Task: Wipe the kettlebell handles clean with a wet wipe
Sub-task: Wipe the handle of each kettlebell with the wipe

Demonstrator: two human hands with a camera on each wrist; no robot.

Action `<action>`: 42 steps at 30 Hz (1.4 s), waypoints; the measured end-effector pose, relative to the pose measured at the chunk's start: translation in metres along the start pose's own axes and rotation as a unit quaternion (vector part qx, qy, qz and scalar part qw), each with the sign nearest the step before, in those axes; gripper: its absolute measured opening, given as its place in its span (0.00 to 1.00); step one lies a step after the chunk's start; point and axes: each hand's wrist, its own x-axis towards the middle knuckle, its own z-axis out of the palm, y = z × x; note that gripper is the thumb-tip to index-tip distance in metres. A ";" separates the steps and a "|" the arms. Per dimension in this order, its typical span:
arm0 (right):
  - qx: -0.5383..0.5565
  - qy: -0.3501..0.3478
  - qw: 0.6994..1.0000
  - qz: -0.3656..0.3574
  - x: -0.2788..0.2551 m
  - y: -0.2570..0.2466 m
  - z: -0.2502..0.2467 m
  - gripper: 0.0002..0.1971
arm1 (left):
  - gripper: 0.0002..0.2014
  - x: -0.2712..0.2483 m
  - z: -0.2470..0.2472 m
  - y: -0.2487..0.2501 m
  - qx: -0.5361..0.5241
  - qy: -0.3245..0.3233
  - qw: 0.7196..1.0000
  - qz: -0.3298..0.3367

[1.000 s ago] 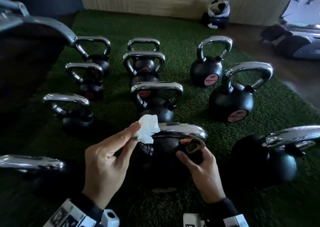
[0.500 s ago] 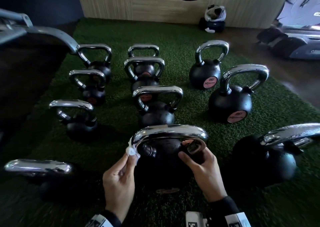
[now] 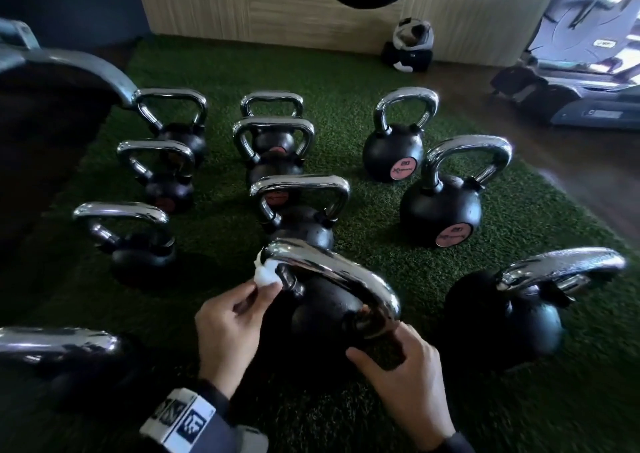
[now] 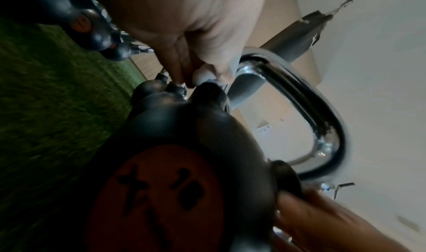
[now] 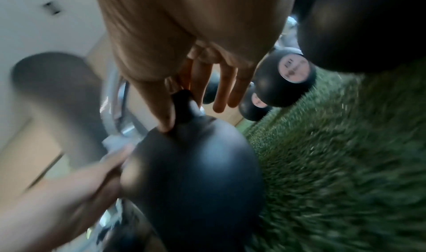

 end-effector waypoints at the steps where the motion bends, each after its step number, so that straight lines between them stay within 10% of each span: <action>1: -0.030 -0.001 0.999 -0.023 -0.006 0.001 -0.002 0.14 | 0.15 0.011 0.005 0.000 0.009 -0.008 1.000 -0.008; 9: -0.064 -0.055 0.980 -0.181 0.013 -0.014 -0.001 0.24 | 0.08 0.050 0.032 0.025 0.105 -0.076 0.990 0.047; 12: -0.028 -0.071 0.990 -0.120 0.051 -0.016 0.008 0.18 | 0.07 0.051 0.025 0.027 0.067 -0.118 0.991 -0.006; 16: 0.034 -0.198 0.980 0.001 0.069 -0.023 0.035 0.41 | 0.05 0.042 0.023 0.019 0.057 -0.100 0.993 0.005; 24: 0.004 -0.233 0.972 -0.013 0.066 -0.016 0.042 0.34 | 0.04 0.050 0.035 0.038 0.060 -0.006 0.997 0.041; 29: 0.010 -0.208 0.978 -0.033 0.061 -0.012 0.044 0.29 | 0.06 0.049 0.029 0.036 0.082 -0.054 0.993 0.063; 42: 0.011 -0.173 0.984 -0.035 0.060 -0.003 0.050 0.29 | 0.15 0.045 0.007 0.076 -0.238 -0.126 0.958 -0.102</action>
